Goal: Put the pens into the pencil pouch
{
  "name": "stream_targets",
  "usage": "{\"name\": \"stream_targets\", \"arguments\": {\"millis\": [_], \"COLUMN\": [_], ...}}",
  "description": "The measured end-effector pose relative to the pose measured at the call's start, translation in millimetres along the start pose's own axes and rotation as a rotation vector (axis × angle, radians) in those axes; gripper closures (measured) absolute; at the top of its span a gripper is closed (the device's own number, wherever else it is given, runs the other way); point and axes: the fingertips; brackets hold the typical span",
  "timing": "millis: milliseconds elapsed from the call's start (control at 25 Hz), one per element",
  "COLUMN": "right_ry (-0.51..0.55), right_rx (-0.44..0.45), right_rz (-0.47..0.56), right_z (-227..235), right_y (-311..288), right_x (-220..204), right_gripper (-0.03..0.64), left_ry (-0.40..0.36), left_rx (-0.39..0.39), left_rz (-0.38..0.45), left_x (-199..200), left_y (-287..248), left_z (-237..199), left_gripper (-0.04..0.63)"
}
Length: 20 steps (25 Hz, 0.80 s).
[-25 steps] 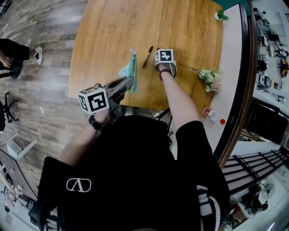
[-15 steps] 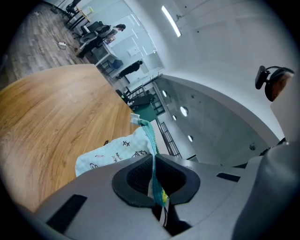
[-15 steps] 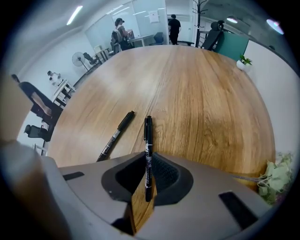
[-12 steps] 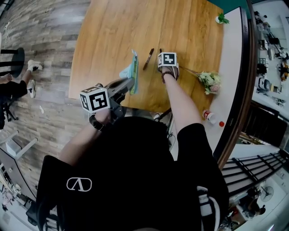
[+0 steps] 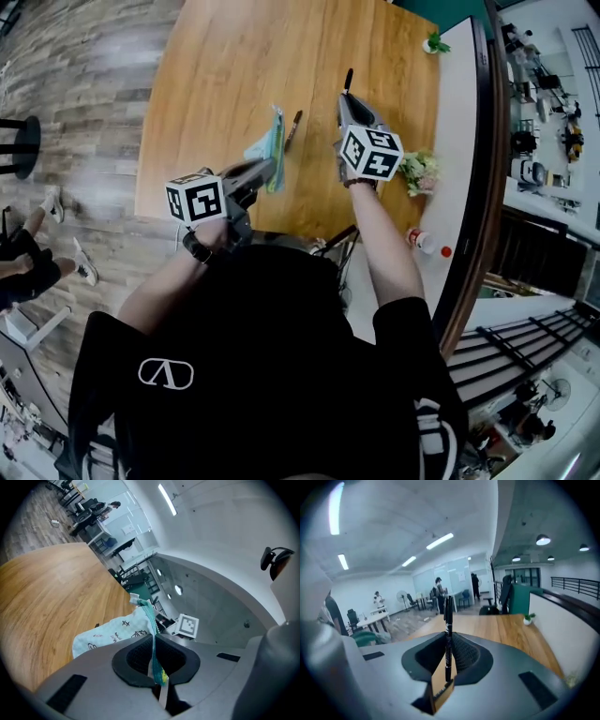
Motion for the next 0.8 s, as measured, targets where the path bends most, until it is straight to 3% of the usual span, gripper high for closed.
{"name": "stream_targets", "arguments": {"millis": [160, 320, 600, 800], "right_ry": [0.054, 0.078, 0.053, 0.003], "right_rx": [0.03, 0.056, 0.035, 0.112], "right_rz": [0.274, 0.486, 0.508, 0.541], "right_z": [-31, -52, -55, -79], "right_y": [70, 133, 156, 152], "right_x": [69, 97, 84, 94], "right_gripper": [0.574, 0.574, 0.574, 0.574], "left_ry": [-0.014, -0.032, -0.048, -0.053], "left_rx": [-0.034, -0.059, -0.079, -0.091], "left_rz": [-0.001, -0.003, -0.025, -0.034], "left_x": [7, 13, 13, 14], "left_y": [-4, -13, -24, -31], "left_z": [11, 22, 34, 39], "left_gripper": [0.58, 0.58, 0.58, 0.58]}}
Point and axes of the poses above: the fingertips, and each gripper's own axes: y backward along the fingers, z to its right, x out of its top, and after that the axes turned 1 degree about -x, right-handed
